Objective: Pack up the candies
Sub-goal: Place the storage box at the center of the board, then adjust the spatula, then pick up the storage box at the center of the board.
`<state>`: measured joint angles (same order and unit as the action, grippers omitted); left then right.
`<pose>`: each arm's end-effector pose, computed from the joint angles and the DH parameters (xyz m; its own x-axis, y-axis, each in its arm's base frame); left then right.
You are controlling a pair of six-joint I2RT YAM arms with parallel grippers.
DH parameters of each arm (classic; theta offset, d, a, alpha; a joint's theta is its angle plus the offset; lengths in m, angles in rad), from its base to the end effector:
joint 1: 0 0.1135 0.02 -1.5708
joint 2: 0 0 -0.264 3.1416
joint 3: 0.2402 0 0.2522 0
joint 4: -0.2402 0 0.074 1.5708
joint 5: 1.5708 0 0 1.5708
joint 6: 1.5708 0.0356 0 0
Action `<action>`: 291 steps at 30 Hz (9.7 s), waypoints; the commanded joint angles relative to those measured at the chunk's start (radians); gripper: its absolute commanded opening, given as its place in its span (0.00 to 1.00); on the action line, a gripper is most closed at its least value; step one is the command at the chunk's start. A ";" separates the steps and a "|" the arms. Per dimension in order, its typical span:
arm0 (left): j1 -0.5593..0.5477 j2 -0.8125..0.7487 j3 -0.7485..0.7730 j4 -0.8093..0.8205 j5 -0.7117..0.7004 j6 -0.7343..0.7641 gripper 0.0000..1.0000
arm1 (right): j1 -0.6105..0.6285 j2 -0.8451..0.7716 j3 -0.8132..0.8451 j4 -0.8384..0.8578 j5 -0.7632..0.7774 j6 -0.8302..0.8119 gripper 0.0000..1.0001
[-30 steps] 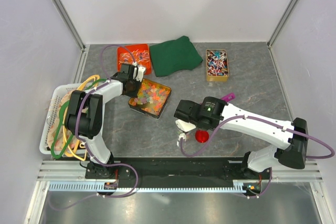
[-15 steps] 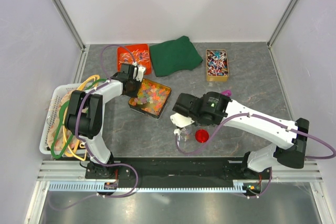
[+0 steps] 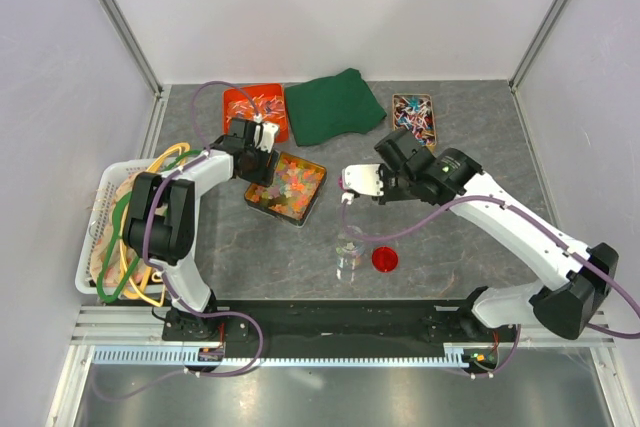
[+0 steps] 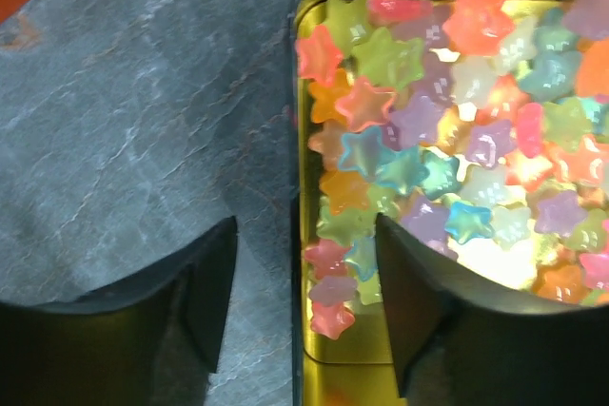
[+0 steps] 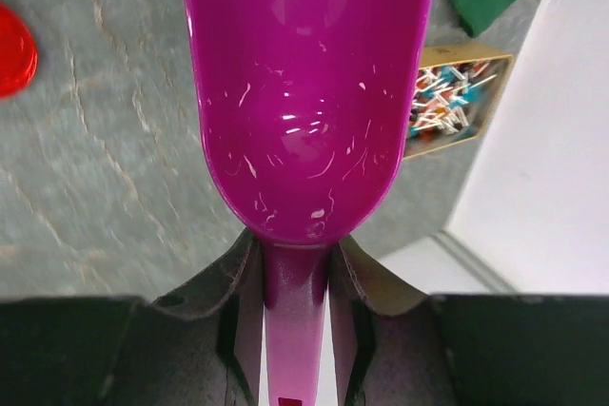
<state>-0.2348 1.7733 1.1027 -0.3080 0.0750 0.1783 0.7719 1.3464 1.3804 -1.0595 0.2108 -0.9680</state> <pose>0.3528 -0.0871 0.1760 -0.7458 0.3603 -0.5604 0.4115 0.9106 0.0378 0.1918 0.1763 0.3461 0.1504 -0.9777 -0.1467 -0.8473 -0.0510 -0.5287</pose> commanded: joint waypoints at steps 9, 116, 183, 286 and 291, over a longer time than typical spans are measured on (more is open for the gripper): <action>0.005 -0.270 0.180 -0.184 0.704 0.044 1.00 | -0.054 -0.029 -0.207 0.573 -0.102 0.276 0.00; -0.046 -0.075 0.198 -0.132 1.253 -0.054 0.02 | 0.023 -0.115 -0.400 0.960 -0.347 0.362 0.42; 0.101 -0.108 0.180 -0.190 0.389 0.036 0.85 | 0.030 -0.096 -0.435 1.053 -0.044 0.357 0.00; -0.041 -0.241 -0.199 0.371 0.104 -0.040 0.02 | 0.346 0.511 0.209 0.355 0.578 -0.152 0.00; -0.049 -0.247 -0.193 0.314 0.120 -0.003 0.02 | 0.346 0.539 0.227 0.351 0.593 -0.210 0.00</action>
<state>-0.2729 1.5482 0.8528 0.0082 0.1352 0.1467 1.1198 1.8755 1.5505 -0.6987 0.7349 -1.1072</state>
